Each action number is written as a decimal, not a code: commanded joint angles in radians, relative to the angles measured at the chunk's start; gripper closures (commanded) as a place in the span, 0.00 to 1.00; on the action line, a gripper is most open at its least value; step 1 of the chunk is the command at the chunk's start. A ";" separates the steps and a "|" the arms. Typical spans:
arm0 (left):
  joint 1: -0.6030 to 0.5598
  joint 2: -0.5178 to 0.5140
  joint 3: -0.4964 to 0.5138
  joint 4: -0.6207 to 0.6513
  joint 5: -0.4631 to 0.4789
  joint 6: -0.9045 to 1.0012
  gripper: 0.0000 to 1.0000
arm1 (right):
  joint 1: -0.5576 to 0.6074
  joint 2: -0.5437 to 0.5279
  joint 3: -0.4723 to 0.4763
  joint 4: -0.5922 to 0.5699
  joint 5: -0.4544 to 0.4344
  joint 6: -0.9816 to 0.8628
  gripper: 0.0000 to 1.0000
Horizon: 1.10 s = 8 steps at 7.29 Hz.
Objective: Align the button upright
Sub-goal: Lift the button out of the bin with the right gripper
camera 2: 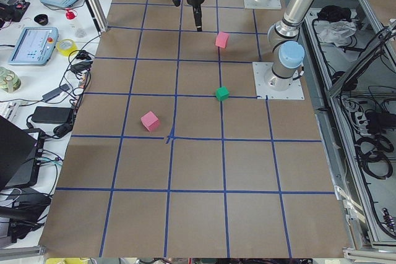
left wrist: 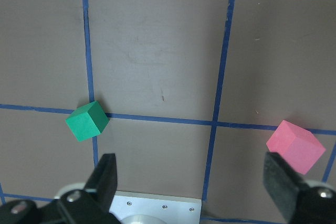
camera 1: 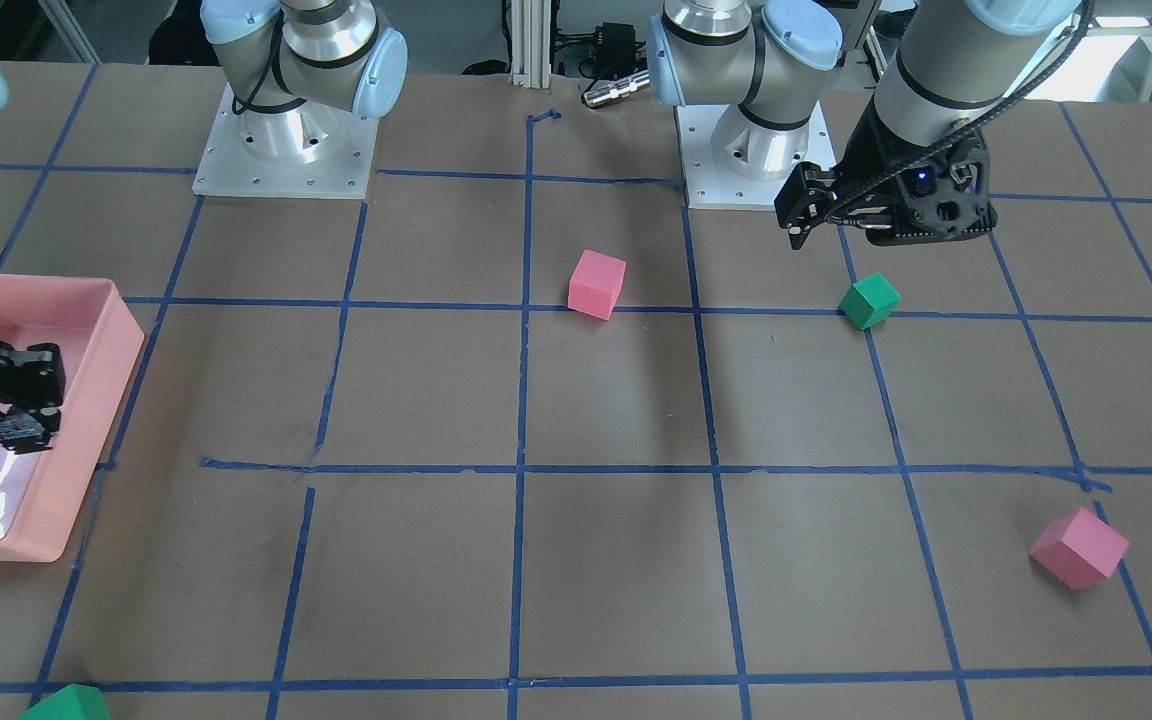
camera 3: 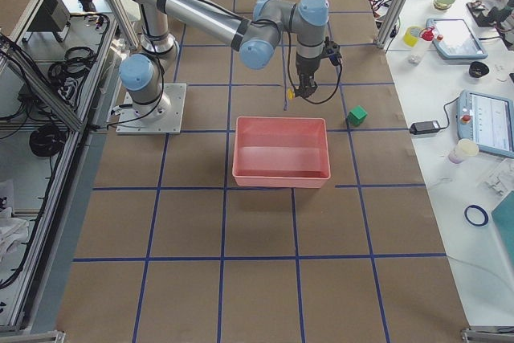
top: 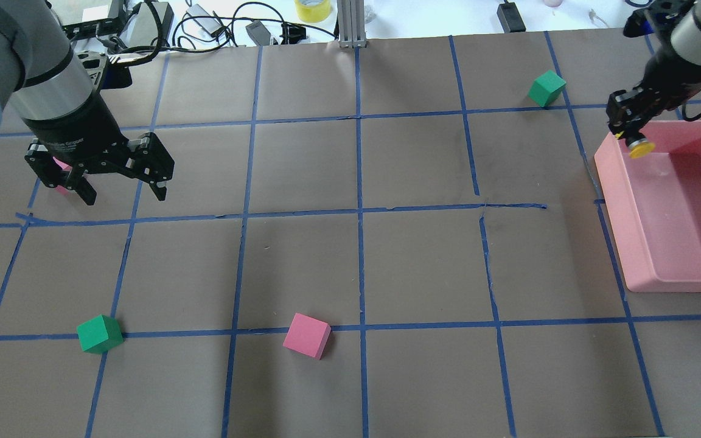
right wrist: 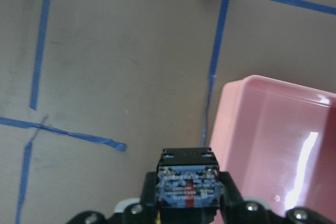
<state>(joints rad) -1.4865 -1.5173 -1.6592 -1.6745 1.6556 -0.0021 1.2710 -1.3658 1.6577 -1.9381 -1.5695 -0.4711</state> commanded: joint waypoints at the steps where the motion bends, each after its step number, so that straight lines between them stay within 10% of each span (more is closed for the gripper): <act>1: 0.000 -0.009 0.001 0.004 0.000 -0.007 0.00 | 0.205 0.007 0.010 -0.007 0.003 0.287 1.00; 8: 0.000 -0.009 0.003 0.007 -0.007 -0.007 0.00 | 0.662 0.265 -0.004 -0.332 0.029 0.743 1.00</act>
<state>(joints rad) -1.4865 -1.5263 -1.6573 -1.6680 1.6483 -0.0104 1.8823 -1.1560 1.6538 -2.2027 -1.5383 0.2412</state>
